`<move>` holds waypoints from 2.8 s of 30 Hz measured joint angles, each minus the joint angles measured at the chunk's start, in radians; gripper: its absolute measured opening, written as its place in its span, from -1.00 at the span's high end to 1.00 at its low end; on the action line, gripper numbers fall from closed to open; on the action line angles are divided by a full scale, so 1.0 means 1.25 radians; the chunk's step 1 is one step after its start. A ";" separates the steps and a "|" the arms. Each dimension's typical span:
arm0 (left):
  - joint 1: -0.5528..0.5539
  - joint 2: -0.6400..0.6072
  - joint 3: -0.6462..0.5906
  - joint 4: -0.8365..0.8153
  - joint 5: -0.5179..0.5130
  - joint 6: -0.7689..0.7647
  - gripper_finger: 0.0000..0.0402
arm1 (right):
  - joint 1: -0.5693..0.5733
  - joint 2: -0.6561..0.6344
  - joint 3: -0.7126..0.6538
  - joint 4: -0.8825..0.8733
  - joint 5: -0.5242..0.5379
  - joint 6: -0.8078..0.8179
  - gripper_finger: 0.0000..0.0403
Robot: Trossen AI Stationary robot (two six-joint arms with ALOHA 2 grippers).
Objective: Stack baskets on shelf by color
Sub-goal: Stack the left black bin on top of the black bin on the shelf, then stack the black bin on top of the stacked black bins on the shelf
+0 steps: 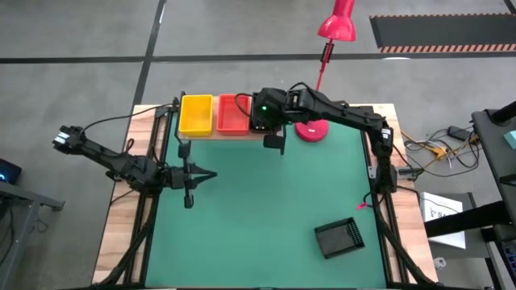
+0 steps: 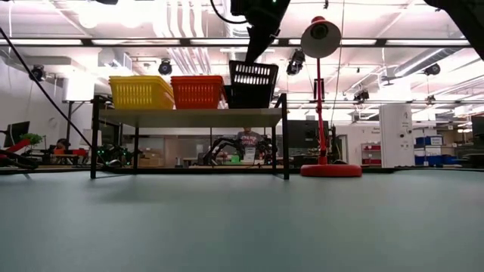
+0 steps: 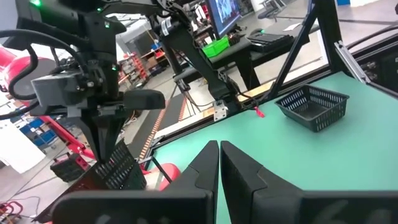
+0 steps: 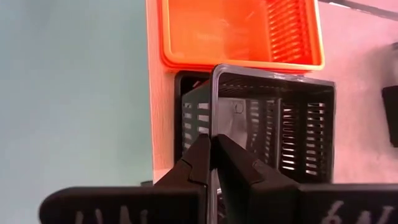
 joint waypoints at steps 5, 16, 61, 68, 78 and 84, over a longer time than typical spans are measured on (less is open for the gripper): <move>0.000 0.002 0.000 0.000 0.000 0.001 1.00 | 0.000 0.012 0.000 0.012 0.000 -0.019 0.94; 0.001 0.003 0.000 0.000 -0.001 0.002 1.00 | 0.001 0.029 0.000 0.005 -0.016 -0.030 0.90; 0.000 0.013 0.000 0.030 -0.001 0.000 1.00 | 0.543 -0.062 -0.232 0.064 0.054 0.477 0.87; 0.000 0.013 0.000 0.046 -0.001 0.000 1.00 | 0.634 -0.067 -0.356 0.192 0.119 0.515 0.87; 0.000 0.046 0.000 0.088 -0.001 -0.018 1.00 | 0.709 -0.153 -0.547 0.313 0.099 0.670 0.87; 0.000 0.071 0.002 0.124 -0.001 0.001 1.00 | 0.764 -0.256 -0.655 0.310 0.091 0.901 0.87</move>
